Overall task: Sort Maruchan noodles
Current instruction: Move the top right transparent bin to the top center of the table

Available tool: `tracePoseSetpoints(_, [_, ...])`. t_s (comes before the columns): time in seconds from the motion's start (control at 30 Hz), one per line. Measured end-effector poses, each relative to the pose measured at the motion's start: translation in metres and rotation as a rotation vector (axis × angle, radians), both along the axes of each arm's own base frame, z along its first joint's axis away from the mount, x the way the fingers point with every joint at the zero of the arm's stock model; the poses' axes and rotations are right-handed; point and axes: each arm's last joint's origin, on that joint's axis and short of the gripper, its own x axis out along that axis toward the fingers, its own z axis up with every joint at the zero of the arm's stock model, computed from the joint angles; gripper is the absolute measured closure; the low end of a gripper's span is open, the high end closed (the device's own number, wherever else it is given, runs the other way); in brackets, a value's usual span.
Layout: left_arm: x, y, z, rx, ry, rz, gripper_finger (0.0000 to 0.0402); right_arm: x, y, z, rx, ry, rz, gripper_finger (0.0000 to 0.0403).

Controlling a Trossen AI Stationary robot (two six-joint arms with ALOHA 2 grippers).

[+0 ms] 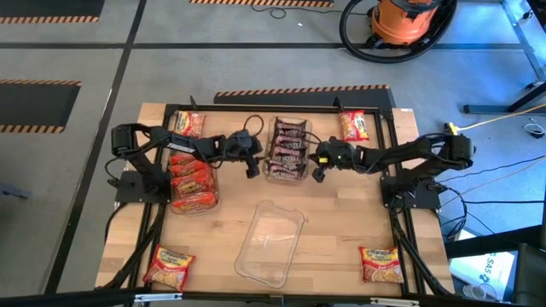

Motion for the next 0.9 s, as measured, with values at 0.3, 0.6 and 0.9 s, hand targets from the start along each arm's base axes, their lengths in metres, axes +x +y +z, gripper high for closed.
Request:
tracePoseSetpoints(0.3, [-0.007, 0.031, 0.005, -0.004, -0.064, 0.073, 0.0247, -0.004, -0.035, -0.007, -0.029, -0.032, -0.035, 0.0402])
tracePoseSetpoints(0.6, [-0.014, 0.052, 0.009, -0.005, -0.114, 0.107, 0.0247, 0.012, -0.070, -0.006, -0.055, -0.019, -0.088, 0.0402])
tracePoseSetpoints(0.9, [-0.019, 0.059, 0.007, -0.035, -0.106, 0.170, 0.0247, 0.014, -0.078, -0.001, -0.086, 0.042, -0.153, 0.0402])
